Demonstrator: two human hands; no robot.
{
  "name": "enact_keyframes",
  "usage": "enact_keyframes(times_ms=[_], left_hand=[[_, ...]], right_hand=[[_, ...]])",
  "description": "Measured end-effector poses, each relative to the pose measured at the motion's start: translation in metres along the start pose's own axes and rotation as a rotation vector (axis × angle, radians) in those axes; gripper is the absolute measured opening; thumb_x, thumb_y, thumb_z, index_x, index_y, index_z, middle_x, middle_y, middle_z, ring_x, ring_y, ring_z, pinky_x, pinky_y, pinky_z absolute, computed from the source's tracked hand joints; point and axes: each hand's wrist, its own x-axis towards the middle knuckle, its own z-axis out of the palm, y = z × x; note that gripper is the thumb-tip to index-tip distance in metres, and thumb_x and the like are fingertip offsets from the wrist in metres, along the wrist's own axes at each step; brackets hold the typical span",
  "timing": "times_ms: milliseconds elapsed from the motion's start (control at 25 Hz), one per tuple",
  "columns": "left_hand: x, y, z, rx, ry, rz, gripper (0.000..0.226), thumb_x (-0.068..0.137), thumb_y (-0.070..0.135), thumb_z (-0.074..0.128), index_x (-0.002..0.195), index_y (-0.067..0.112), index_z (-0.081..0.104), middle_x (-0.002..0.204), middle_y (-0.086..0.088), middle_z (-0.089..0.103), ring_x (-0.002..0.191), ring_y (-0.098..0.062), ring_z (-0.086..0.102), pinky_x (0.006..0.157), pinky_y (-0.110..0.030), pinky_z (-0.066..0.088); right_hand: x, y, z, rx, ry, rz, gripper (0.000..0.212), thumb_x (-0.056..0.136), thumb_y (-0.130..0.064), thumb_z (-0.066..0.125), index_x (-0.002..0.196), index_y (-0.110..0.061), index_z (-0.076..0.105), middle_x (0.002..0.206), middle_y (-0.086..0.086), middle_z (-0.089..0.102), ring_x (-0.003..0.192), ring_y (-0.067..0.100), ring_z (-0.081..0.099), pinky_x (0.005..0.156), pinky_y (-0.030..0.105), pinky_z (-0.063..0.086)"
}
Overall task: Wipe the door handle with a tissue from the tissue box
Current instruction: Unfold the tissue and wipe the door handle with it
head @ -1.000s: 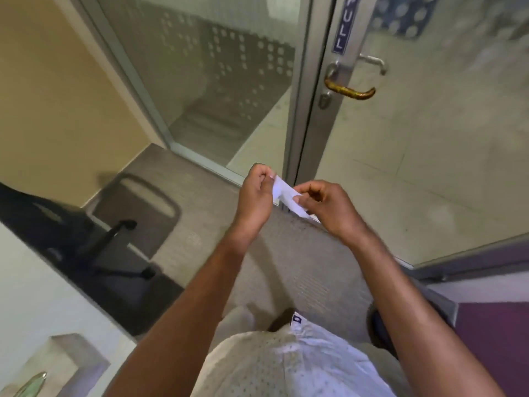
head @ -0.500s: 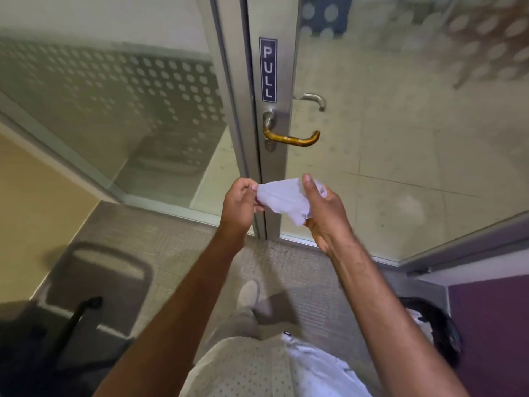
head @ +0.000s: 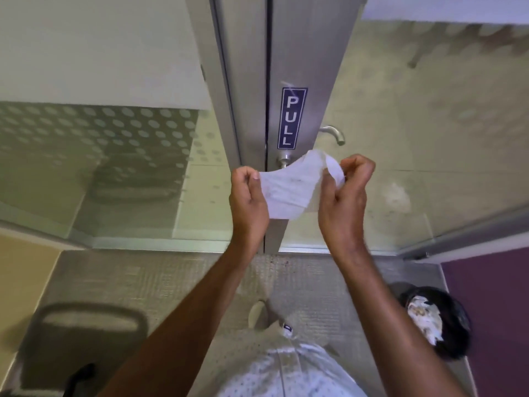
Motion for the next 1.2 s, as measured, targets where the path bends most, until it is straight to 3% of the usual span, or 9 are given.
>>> enact_keyframes(times_ms=[120,240,320,560,720,880,960,1080,1200], left_hand=[[0.011,-0.007,0.004,0.060,0.000,0.021,0.017,0.112,0.006,0.047,0.100,0.017,0.050,0.083,0.015,0.053,0.077,0.003,0.053,0.074,-0.020,0.045],[0.019,-0.021,0.005,0.060,-0.029,-0.058,0.022,0.113,0.016,0.048,0.097,0.030,0.051,0.079,0.013,0.055,0.067,-0.015,0.057,0.052,-0.043,0.054],[0.021,-0.027,0.003,0.051,-0.056,-0.096,0.018,0.113,0.014,0.049,0.099,0.025,0.053,0.080,0.007,0.057,0.058,-0.014,0.058,0.041,-0.035,0.050],[0.027,-0.029,-0.001,0.076,-0.105,-0.045,0.017,0.107,0.004,0.058,0.097,0.017,0.058,0.083,0.014,0.064,0.075,0.005,0.060,0.070,-0.011,0.044],[0.029,-0.025,-0.014,0.237,-0.166,0.108,0.007,0.107,0.013,0.063,0.100,0.016,0.065,0.089,0.011,0.067,0.079,-0.004,0.061,0.068,-0.028,0.051],[0.039,-0.009,-0.029,0.473,-0.192,0.559,0.010,0.105,0.016,0.059,0.109,0.011,0.067,0.110,-0.003,0.065,0.099,-0.018,0.059,0.078,-0.032,0.050],[0.047,-0.002,-0.031,0.553,-0.174,0.784,0.018,0.103,0.019,0.055,0.113,0.010,0.067,0.121,-0.009,0.065,0.112,-0.028,0.057,0.092,-0.039,0.047],[0.060,0.012,-0.027,0.677,-0.078,0.986,0.024,0.101,0.023,0.059,0.124,0.015,0.063,0.144,-0.012,0.052,0.133,-0.032,0.042,0.112,-0.047,0.036],[0.074,0.026,-0.022,0.758,-0.065,1.103,0.035,0.104,0.026,0.058,0.138,0.018,0.054,0.159,-0.011,0.030,0.147,-0.035,0.022,0.128,-0.050,0.010]], right_hand=[[0.006,0.008,0.011,-0.360,-0.041,-0.109,0.037,0.084,0.009,0.046,0.113,-0.011,0.056,0.119,0.007,0.048,0.108,0.019,0.048,0.087,0.030,0.046],[0.000,0.015,0.022,-0.740,-0.003,-0.074,0.030,0.090,-0.012,0.057,0.119,-0.017,0.062,0.136,0.010,0.047,0.120,0.030,0.043,0.095,0.043,0.043],[-0.011,0.011,0.028,-0.838,0.055,-0.105,0.034,0.091,-0.022,0.059,0.125,-0.019,0.061,0.141,0.010,0.046,0.125,0.030,0.041,0.098,0.047,0.039],[-0.027,0.011,0.070,-0.947,-0.067,-0.236,0.029,0.093,-0.020,0.053,0.119,-0.009,0.058,0.116,0.013,0.061,0.107,0.031,0.055,0.097,0.042,0.041],[-0.016,0.017,0.084,-1.194,-0.153,-0.189,0.020,0.099,-0.021,0.044,0.108,-0.007,0.056,0.095,0.012,0.063,0.090,0.030,0.056,0.088,0.044,0.042],[0.004,0.012,0.087,-1.240,-0.261,-0.150,0.035,0.105,-0.031,0.030,0.103,-0.013,0.060,0.089,0.007,0.066,0.081,0.028,0.063,0.076,0.042,0.045],[0.011,0.003,0.083,-1.284,-0.318,-0.185,0.026,0.106,-0.031,0.038,0.101,-0.019,0.061,0.082,0.002,0.068,0.070,0.025,0.067,0.067,0.036,0.042],[0.021,-0.008,0.073,-1.243,-0.506,-0.191,0.011,0.101,-0.020,0.055,0.111,-0.017,0.057,0.087,0.004,0.069,0.075,0.027,0.070,0.068,0.033,0.047],[0.021,-0.011,0.071,-1.214,-0.480,-0.200,0.011,0.101,-0.018,0.055,0.109,-0.013,0.060,0.086,0.007,0.068,0.075,0.027,0.069,0.067,0.032,0.045]])
